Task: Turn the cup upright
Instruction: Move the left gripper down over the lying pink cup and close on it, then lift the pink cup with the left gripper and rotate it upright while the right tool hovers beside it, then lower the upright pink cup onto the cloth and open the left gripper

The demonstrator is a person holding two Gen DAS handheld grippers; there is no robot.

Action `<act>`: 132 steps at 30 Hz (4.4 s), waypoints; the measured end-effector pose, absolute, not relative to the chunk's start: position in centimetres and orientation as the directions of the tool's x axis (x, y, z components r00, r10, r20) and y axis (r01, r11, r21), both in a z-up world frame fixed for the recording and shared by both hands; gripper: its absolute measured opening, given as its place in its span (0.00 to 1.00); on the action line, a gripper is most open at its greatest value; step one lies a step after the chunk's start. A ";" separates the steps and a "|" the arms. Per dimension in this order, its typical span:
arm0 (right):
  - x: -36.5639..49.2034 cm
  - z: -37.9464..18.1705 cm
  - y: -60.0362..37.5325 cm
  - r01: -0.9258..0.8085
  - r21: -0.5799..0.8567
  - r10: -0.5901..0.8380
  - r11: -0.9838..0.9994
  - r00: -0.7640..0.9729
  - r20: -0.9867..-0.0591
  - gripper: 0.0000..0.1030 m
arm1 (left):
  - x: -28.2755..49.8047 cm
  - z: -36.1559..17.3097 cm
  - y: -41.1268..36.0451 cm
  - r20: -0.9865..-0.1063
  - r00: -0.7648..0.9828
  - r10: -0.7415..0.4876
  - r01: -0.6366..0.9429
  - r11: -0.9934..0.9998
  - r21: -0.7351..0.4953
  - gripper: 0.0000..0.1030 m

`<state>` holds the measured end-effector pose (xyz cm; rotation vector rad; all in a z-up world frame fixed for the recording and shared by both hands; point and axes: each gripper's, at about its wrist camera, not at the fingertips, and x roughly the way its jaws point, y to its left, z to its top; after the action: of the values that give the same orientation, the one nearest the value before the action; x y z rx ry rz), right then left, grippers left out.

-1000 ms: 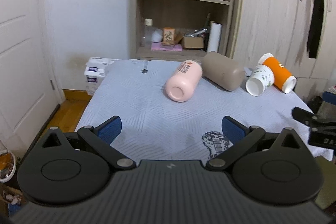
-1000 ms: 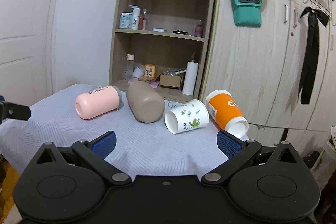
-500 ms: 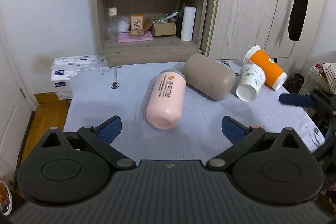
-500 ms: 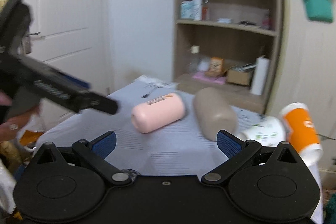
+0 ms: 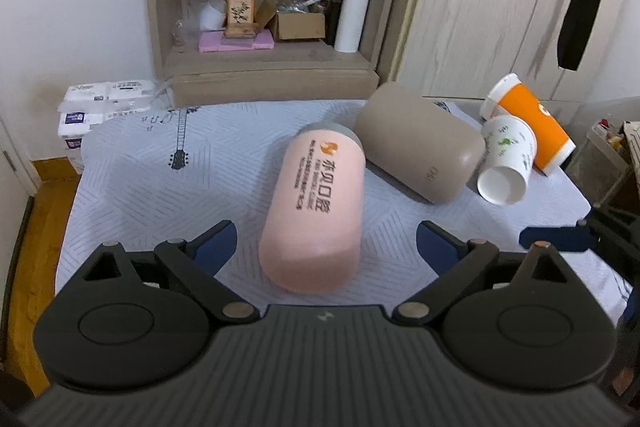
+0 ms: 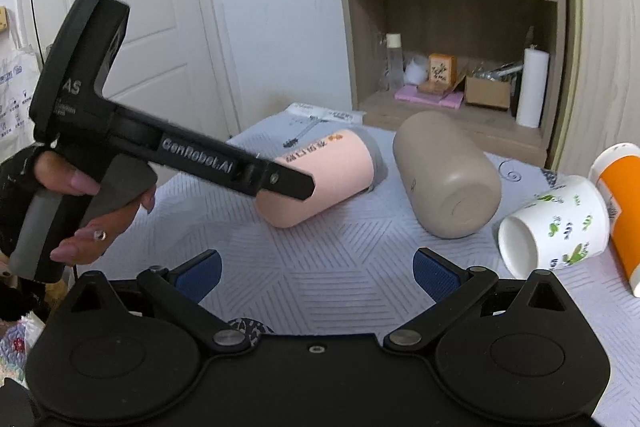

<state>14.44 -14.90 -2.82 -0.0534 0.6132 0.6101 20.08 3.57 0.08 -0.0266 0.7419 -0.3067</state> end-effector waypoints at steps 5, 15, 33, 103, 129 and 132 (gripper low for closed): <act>15.7 -3.5 -14.6 -0.557 0.160 0.535 0.815 0.617 -0.577 1.00 | 21.2 -0.4 3.3 -0.677 0.677 -0.289 0.273 0.953 -0.133 0.95; 16.1 -4.6 -13.9 -0.577 0.139 0.537 0.805 0.607 -0.586 1.00 | 22.1 -1.6 4.4 -0.690 0.670 -0.274 0.239 0.959 -0.150 0.66; 15.5 -4.2 -15.3 -0.609 0.161 0.565 0.777 0.562 -0.604 1.00 | 19.1 0.1 1.6 -0.816 0.515 -0.263 0.174 0.964 -0.202 0.59; 11.4 -1.7 -15.6 -0.614 -0.027 0.531 0.789 0.704 -0.472 0.72 | 12.2 0.8 0.1 -0.537 0.609 -0.584 0.468 0.811 -0.351 0.56; 13.5 -4.7 -16.4 -0.553 -0.124 0.495 0.824 0.809 -0.316 0.68 | 14.6 0.5 -3.5 -0.532 0.689 -0.493 0.475 0.861 -0.182 0.57; 13.5 -4.7 -16.6 -0.559 -0.115 0.496 0.822 0.799 -0.341 0.69 | 14.3 0.6 -4.2 -0.538 0.695 -0.477 0.472 0.867 -0.160 0.57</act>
<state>13.53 -16.63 -4.67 -0.2145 0.3050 0.5702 14.27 -4.21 0.59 -0.0094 0.6027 -0.5299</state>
